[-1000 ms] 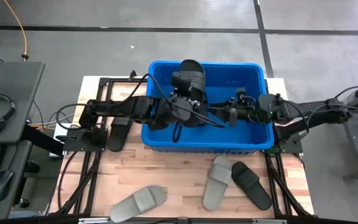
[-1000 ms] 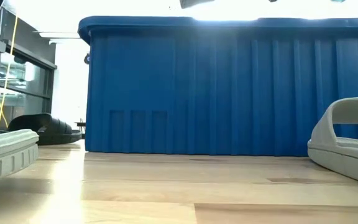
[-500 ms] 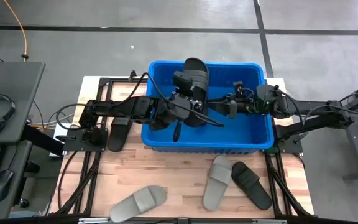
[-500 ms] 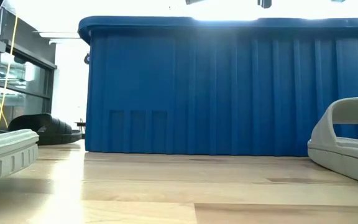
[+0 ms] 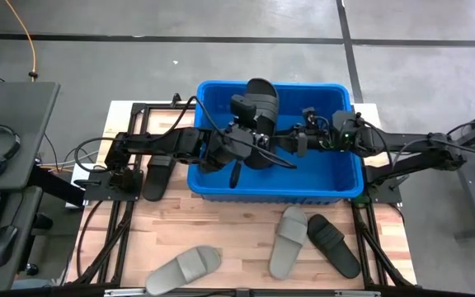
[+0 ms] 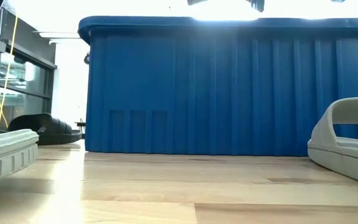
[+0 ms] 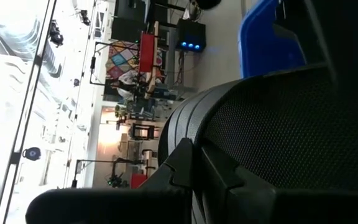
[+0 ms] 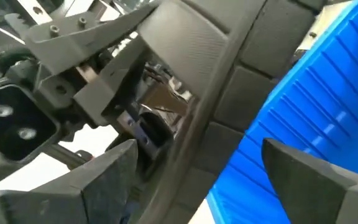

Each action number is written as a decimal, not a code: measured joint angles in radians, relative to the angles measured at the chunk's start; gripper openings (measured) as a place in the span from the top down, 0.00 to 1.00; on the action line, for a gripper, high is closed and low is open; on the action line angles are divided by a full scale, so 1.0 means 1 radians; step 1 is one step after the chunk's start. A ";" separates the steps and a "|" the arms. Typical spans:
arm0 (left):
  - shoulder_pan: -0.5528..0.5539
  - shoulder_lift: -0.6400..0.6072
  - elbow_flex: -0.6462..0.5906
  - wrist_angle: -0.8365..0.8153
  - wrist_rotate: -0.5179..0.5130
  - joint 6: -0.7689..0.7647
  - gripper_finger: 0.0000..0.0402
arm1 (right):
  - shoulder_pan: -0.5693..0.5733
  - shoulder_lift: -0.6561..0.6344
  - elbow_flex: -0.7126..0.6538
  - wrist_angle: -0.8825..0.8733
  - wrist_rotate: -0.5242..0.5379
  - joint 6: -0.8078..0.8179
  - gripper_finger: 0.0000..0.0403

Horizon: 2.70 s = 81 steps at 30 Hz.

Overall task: Pick and place slides into bin
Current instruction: Put the black slides on top of the black slides into the blue bin

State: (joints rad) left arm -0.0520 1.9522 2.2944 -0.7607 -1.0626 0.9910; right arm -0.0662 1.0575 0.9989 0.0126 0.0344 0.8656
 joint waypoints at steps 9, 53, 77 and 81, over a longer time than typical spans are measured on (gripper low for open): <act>0.000 0.000 0.000 -0.024 0.005 0.013 1.00 | 0.000 0.046 0.000 0.057 0.006 0.008 0.36; 0.019 -0.015 -0.001 -0.073 -0.032 -0.080 0.37 | -0.209 -0.153 0.000 -0.229 0.111 -0.060 0.88; 0.019 -0.210 0.000 -0.186 0.122 -0.642 0.58 | -0.418 0.029 0.000 -0.439 -0.440 0.031 0.89; 0.020 -0.211 0.000 -0.264 0.146 -0.709 0.58 | -0.418 0.068 0.000 -0.441 -0.455 0.064 0.89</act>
State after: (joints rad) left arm -0.0319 1.7416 2.2944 -1.0249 -0.9167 0.2824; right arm -0.4847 1.1250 0.9993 -0.4286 -0.4205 0.9293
